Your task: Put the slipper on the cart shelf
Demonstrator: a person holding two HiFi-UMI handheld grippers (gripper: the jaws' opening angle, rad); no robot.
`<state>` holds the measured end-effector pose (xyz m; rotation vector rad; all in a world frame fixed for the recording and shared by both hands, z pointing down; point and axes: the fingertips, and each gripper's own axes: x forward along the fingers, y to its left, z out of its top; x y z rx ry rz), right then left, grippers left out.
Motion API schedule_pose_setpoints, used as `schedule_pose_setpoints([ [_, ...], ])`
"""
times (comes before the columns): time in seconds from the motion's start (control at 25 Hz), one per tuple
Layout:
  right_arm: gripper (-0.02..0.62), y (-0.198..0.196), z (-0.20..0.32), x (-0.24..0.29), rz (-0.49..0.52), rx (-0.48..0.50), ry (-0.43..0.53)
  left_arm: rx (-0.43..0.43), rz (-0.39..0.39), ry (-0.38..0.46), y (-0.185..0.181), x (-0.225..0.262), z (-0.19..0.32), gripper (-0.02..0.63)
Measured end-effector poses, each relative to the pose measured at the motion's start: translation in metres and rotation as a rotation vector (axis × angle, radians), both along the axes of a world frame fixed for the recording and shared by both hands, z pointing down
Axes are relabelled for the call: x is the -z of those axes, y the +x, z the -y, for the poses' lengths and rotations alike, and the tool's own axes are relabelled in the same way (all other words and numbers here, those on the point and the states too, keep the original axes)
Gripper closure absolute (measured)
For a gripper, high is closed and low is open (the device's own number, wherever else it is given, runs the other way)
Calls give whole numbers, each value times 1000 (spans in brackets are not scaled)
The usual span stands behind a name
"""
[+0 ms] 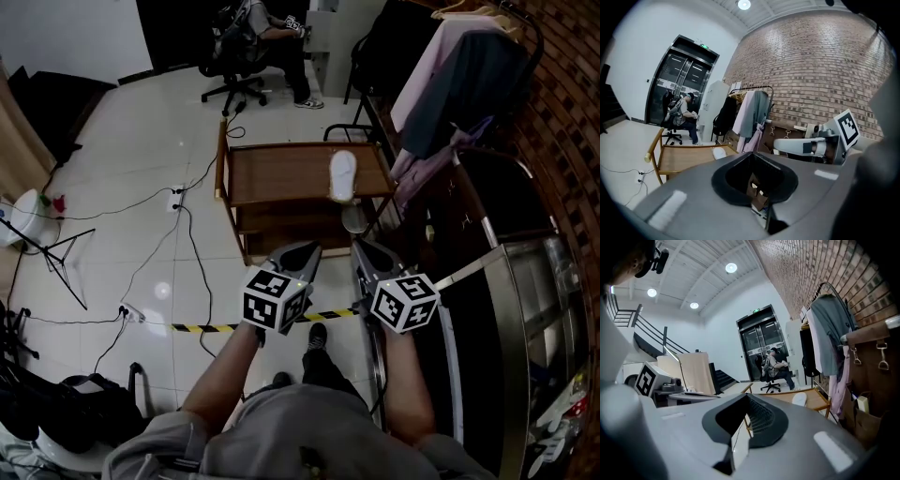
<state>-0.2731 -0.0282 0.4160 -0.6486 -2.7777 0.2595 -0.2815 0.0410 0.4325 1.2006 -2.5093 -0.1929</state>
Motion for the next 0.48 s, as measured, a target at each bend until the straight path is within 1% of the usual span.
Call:
schedule_pose_setpoints([
  [0.2,595,-60,21,-5,10,25,31,44,2,-25,-53,-5,16,598],
  [0.48,595,-130,63,-10,6,59,8,99,-16,-38,-113,-9,54,598],
])
